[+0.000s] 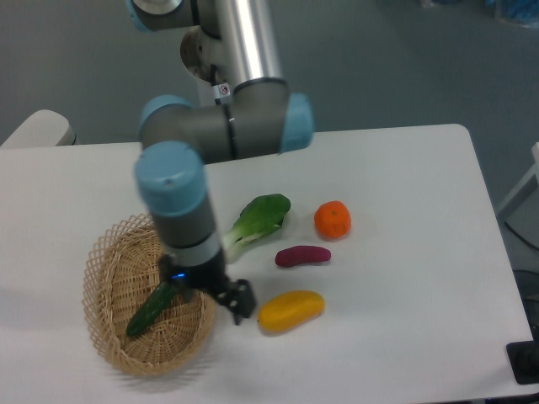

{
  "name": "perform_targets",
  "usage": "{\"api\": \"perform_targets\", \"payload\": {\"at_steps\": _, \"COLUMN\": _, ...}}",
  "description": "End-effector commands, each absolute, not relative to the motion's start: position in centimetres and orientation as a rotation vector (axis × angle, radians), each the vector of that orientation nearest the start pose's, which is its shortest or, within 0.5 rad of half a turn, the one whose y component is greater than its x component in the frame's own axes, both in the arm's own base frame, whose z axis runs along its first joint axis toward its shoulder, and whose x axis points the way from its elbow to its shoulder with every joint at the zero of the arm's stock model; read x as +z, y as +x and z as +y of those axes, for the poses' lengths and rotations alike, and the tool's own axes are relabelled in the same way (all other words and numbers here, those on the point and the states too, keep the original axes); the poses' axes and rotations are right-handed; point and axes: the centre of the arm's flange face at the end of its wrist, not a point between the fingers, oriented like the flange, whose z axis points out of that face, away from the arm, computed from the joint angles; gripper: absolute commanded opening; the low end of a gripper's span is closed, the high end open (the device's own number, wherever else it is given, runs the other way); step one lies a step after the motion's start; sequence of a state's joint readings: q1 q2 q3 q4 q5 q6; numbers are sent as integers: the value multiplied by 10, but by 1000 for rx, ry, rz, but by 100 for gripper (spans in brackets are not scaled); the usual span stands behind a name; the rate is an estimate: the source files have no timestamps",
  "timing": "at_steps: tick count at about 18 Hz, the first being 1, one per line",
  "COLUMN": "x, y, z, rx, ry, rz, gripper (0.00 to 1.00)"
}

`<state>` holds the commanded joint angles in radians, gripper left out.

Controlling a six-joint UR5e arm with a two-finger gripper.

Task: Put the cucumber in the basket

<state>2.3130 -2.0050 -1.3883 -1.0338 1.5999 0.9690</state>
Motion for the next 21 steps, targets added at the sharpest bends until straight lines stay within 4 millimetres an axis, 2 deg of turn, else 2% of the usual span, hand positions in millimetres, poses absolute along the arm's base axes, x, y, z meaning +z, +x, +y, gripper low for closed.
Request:
{"api": "perform_targets", "payload": {"at_steps": 4, "x": 398, "y": -431, "z": 539, "rx": 355, "ry": -2918, "rz": 571, "gripper": 100}}
{"api": "perform_targets", "payload": {"at_steps": 6, "x": 406, "y": -461, "z": 506, "rx": 342, "ry": -2879, "rz": 651, "gripper": 100}}
{"api": "perform_targets", "payload": {"at_steps": 9, "x": 406, "y": -498, "z": 465, "rx": 361, "ry": -2852, "rz": 891, "gripper": 100}}
{"api": "perform_targets", "payload": {"at_steps": 11, "x": 408, "y": -513, "z": 445, "rx": 342, "ry": -2837, "rz": 1016, "gripper": 100}}
{"api": "perform_targets", "payload": {"at_steps": 13, "x": 410, "y": -528, "z": 427, "rx": 321, "ry": -2838, "rz": 1057, "gripper": 100}}
{"api": "perform_targets", "payload": {"at_steps": 17, "x": 412, "y": -541, "z": 414, "rx": 333, "ry": -2823, "rz": 1124, "gripper": 100}}
{"api": "perform_targets", "payload": {"at_steps": 21, "x": 414, "y": -541, "z": 414, "rx": 338, "ry": -2823, "rz": 1124, "gripper": 100}}
